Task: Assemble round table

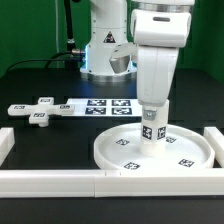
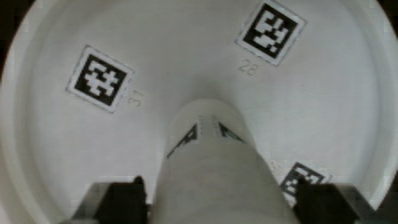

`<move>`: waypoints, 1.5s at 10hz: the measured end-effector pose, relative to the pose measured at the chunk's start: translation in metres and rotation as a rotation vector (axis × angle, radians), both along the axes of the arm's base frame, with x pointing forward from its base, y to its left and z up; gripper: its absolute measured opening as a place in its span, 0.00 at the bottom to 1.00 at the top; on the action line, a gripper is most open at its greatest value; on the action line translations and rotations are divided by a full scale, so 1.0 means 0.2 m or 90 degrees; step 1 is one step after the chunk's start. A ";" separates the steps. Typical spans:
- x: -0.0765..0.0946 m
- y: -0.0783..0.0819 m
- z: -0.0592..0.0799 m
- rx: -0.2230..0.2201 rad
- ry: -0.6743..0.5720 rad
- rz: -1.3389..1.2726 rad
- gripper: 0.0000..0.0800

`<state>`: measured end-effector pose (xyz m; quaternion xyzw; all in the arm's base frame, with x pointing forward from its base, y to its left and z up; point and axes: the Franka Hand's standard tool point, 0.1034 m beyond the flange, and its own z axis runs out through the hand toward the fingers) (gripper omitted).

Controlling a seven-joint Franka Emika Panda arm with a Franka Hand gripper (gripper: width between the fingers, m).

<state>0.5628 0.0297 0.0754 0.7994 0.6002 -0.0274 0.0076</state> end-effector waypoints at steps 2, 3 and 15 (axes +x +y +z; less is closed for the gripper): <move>0.00 0.00 0.00 -0.003 0.000 -0.064 0.50; -0.01 0.00 0.00 -0.004 -0.001 -0.109 0.50; -0.03 0.05 0.00 0.007 -0.005 -0.752 0.51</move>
Offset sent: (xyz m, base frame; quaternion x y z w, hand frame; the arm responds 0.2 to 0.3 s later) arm 0.0000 0.0000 0.0000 0.0000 0.0000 0.1296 0.9916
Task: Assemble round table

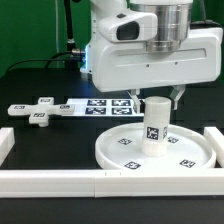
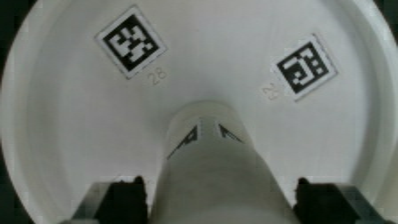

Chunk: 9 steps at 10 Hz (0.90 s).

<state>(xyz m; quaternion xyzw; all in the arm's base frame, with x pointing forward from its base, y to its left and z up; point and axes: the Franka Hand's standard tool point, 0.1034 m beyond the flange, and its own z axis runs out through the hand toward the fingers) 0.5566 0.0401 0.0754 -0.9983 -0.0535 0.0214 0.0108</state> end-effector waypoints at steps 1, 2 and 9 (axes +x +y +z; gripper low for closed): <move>0.00 0.00 0.00 -0.002 -0.001 -0.044 0.51; 0.00 0.01 0.00 0.000 0.000 -0.120 0.51; 0.00 0.02 0.00 0.012 0.010 -0.320 0.51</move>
Offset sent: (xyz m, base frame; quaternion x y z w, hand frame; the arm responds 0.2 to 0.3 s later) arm 0.0002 -0.0002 -0.0020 0.0117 -0.0002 0.1896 0.9818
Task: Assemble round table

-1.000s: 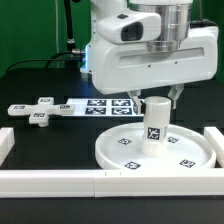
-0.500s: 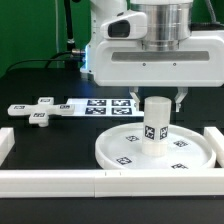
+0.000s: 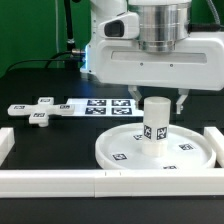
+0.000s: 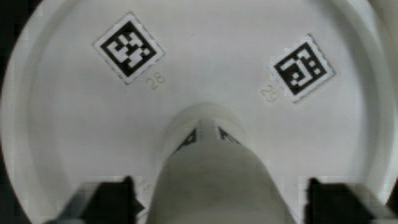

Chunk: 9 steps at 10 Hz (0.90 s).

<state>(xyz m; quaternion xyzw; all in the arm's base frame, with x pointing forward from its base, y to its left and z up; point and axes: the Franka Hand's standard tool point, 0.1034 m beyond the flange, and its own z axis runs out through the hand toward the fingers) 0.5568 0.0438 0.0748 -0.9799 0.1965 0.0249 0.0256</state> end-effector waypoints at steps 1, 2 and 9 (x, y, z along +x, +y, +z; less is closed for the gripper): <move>0.00 0.00 0.00 0.000 0.000 0.002 0.75; -0.02 0.00 0.04 0.002 -0.005 0.041 0.75; -0.23 -0.13 0.22 0.005 -0.016 0.114 0.81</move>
Offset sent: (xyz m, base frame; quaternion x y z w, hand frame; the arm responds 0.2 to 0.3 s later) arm -0.0629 -0.0059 0.0422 0.0275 -0.0236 -0.0815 0.9960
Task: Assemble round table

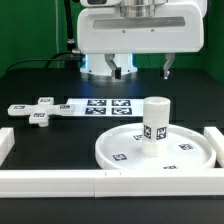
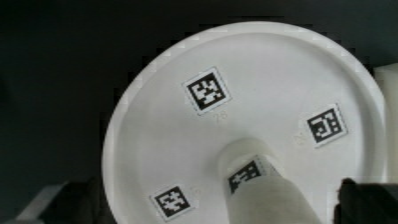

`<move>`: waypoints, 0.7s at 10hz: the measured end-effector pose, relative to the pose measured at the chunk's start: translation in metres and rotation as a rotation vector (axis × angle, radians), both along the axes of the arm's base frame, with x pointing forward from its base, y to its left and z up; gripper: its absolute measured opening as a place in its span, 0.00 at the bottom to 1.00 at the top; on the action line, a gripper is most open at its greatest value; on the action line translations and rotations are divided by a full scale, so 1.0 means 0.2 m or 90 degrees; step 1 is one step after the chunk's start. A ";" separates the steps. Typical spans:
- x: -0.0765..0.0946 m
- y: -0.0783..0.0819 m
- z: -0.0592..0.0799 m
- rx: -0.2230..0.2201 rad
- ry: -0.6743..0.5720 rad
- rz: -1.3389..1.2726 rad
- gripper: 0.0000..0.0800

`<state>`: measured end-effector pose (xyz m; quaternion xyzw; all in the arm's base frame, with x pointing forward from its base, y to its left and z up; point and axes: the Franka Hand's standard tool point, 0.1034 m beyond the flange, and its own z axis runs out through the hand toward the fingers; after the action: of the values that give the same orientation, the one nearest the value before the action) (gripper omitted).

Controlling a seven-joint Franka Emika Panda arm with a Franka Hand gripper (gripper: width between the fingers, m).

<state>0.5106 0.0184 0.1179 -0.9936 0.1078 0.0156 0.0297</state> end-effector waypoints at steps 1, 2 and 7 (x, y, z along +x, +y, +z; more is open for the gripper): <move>0.00 0.00 0.00 0.000 0.000 0.000 0.81; -0.01 -0.01 0.00 0.000 -0.002 0.012 0.81; -0.34 -0.38 -0.08 -0.003 0.002 0.168 0.81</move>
Offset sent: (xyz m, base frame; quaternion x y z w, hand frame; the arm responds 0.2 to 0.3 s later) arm -0.0614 -0.0334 -0.0039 -0.0050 -0.0047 -0.0900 0.9959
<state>0.4417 -0.0577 0.1016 -0.9992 -0.0235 0.0203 0.0249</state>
